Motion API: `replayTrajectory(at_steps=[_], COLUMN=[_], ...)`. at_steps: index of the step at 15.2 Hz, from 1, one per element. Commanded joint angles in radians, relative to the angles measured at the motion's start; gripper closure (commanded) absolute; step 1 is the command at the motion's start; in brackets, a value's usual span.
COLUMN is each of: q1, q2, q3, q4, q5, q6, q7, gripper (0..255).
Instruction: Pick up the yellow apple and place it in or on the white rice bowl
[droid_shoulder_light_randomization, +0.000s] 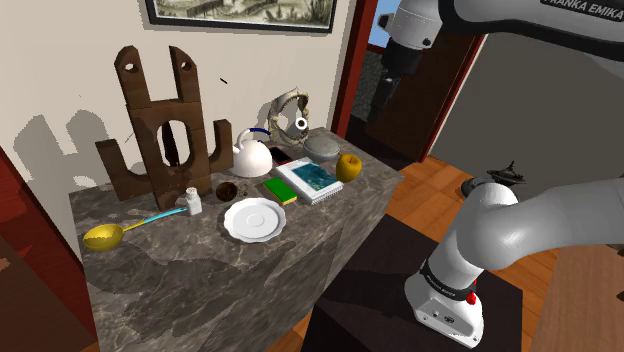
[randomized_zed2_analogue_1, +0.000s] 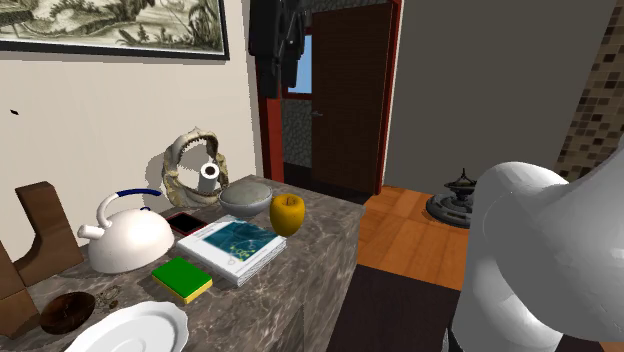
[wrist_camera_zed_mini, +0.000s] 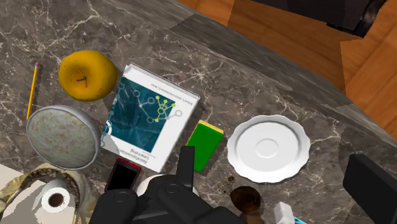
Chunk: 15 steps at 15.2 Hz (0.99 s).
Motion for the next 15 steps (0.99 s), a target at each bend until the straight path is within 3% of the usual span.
replayTrajectory(at_steps=[1,8,15], q1=[0.0,-0.04,-0.086], q2=[0.0,0.044,0.161], q3=[0.0,-0.095,-0.197], q4=[0.0,-0.144,-0.227], q5=[0.0,-0.073,-0.14], q6=[0.0,0.202,0.422], q7=[0.0,-0.09,-0.175], gripper=[0,0,0])
